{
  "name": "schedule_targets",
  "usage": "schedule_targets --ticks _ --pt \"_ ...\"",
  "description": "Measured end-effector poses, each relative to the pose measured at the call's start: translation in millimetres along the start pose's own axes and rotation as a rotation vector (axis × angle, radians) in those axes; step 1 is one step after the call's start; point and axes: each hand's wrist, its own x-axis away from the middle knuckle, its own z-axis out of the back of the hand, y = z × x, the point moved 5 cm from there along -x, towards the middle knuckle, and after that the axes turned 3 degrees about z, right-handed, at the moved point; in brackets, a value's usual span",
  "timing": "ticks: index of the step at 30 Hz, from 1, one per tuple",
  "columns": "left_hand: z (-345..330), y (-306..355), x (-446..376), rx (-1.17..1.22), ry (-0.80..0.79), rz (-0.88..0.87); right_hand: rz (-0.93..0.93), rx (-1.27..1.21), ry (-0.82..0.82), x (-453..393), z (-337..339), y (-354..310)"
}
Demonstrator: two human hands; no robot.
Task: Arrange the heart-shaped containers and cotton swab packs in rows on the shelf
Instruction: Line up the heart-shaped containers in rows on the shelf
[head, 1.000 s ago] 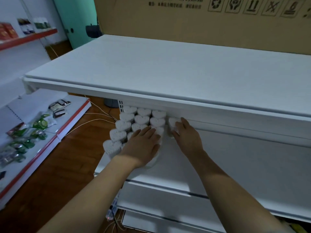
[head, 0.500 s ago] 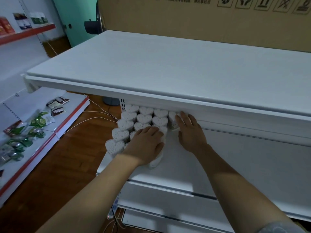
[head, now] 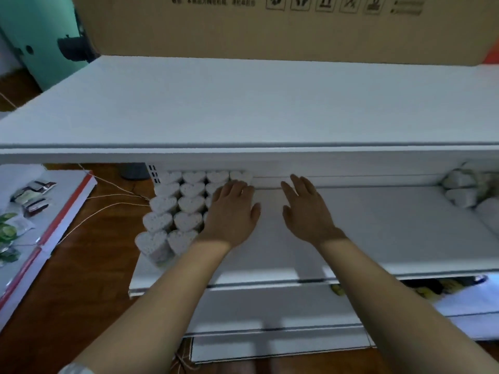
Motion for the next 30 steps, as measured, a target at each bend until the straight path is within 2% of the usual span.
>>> schedule_targets --ticks 5,8,14,18,24,30 --pt "-26 84 -20 0.012 -0.012 -0.071 -0.193 0.023 -0.003 66 29 57" --pt "-46 147 -26 0.024 -0.031 -0.107 -0.247 0.021 0.08 113 51 105" --pt "-93 289 -35 0.078 -0.037 -0.165 -0.335 0.078 0.12 199 96 223" --pt "-128 376 -36 0.113 -0.042 -0.203 -0.389 0.112 0.087 248 109 317" --pt "-167 466 -60 0.076 -0.14 -0.259 -0.481 0.174 0.092 283 128 421" --pt "-208 525 -105 0.113 -0.227 -0.311 -0.539 0.155 -0.004 274 124 513"
